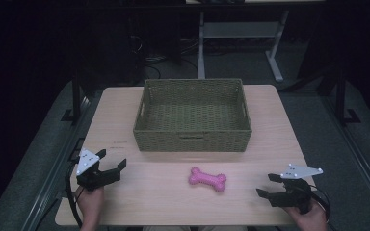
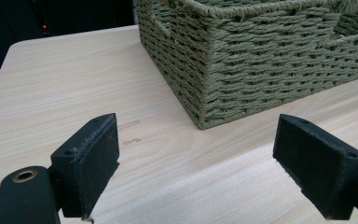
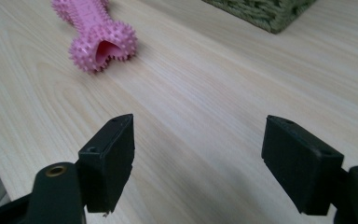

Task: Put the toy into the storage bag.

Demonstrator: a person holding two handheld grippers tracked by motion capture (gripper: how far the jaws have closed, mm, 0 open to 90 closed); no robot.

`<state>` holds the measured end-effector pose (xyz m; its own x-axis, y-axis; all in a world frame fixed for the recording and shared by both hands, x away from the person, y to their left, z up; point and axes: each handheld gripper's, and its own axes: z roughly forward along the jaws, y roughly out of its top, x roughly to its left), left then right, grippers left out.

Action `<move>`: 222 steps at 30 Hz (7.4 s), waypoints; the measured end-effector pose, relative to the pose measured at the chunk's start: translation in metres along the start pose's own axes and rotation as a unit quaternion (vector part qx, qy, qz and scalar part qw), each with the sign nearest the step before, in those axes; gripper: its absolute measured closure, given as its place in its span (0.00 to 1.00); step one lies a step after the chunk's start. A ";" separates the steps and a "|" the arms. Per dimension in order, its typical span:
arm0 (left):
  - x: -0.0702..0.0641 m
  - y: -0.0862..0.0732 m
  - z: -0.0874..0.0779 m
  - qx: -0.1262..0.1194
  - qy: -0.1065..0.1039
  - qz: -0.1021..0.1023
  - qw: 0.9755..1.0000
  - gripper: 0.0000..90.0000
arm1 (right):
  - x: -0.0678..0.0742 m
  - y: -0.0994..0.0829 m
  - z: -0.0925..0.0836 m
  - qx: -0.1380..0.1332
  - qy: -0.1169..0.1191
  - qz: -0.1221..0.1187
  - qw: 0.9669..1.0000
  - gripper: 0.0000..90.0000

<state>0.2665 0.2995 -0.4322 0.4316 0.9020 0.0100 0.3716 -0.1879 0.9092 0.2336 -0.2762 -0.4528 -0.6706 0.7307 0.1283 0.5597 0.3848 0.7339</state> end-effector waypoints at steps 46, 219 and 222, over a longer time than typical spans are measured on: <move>0.001 -0.001 0.001 -0.004 0.004 0.007 1.000 0.15 | 0.032 0.102 0.036 0.116 0.096 -0.100 0.984 0.21; 0.003 -0.002 0.002 -0.004 -0.001 -0.003 1.000 0.15 | 0.028 0.254 0.081 0.195 0.168 -0.232 0.938 0.64; 0.004 -0.002 0.003 -0.003 0.000 -0.004 1.000 0.15 | 0.025 0.262 0.080 0.192 0.166 -0.236 0.938 0.64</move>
<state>0.2695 0.3023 -0.4354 0.4295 0.9031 0.0027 0.3703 -0.1788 0.9115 0.4024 -0.1116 -0.3108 -0.9668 0.2363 0.0972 0.2538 0.8430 0.4743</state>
